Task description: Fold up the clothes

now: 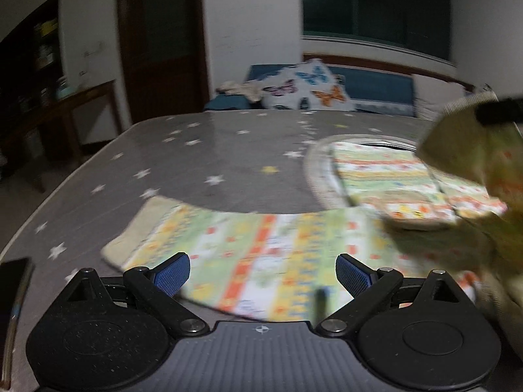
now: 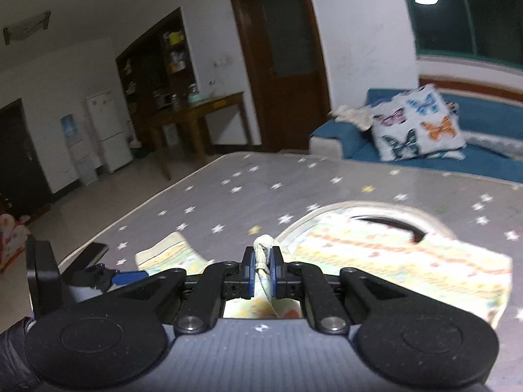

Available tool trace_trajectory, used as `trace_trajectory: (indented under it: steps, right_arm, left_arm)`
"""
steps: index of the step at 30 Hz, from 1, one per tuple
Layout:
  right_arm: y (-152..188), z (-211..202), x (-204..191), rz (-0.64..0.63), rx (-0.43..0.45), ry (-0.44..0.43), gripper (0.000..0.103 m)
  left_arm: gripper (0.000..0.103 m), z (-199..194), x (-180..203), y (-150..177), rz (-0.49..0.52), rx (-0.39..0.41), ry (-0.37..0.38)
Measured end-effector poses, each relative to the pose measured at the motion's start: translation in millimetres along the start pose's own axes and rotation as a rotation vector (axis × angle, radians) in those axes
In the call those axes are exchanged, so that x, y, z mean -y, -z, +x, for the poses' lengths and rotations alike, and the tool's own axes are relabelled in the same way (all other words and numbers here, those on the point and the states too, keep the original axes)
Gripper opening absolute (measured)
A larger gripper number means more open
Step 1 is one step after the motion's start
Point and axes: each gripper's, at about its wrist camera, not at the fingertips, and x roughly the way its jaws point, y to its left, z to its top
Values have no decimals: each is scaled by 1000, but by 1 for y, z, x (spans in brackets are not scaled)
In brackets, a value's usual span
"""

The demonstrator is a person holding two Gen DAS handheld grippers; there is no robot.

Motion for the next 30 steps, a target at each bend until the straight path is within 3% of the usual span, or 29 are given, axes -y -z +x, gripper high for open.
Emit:
trace_trajectory:
  steps: [4, 6, 9, 13, 25, 30]
  right_arm:
    - [1, -4, 1, -19, 0, -9, 20]
    - [0, -13, 5, -33, 9, 15, 28]
    - [4, -25, 20, -56, -5, 86, 32]
    - [24, -43, 53, -35, -71, 216, 33]
    - [106, -65, 116, 104, -258, 431, 32]
    - [89, -69, 113, 65, -182, 438, 32]
  left_arm:
    - [98, 3, -19, 1, -37, -9, -46]
    - [98, 5, -28, 2, -55, -14, -69]
    - [97, 6, -39, 3, -86, -19, -96]
    - [97, 7, -52, 2, -124, -24, -127]
    - [96, 15, -68, -2, -169, -49, -179]
    - [93, 17, -69, -4, -172, -57, -186]
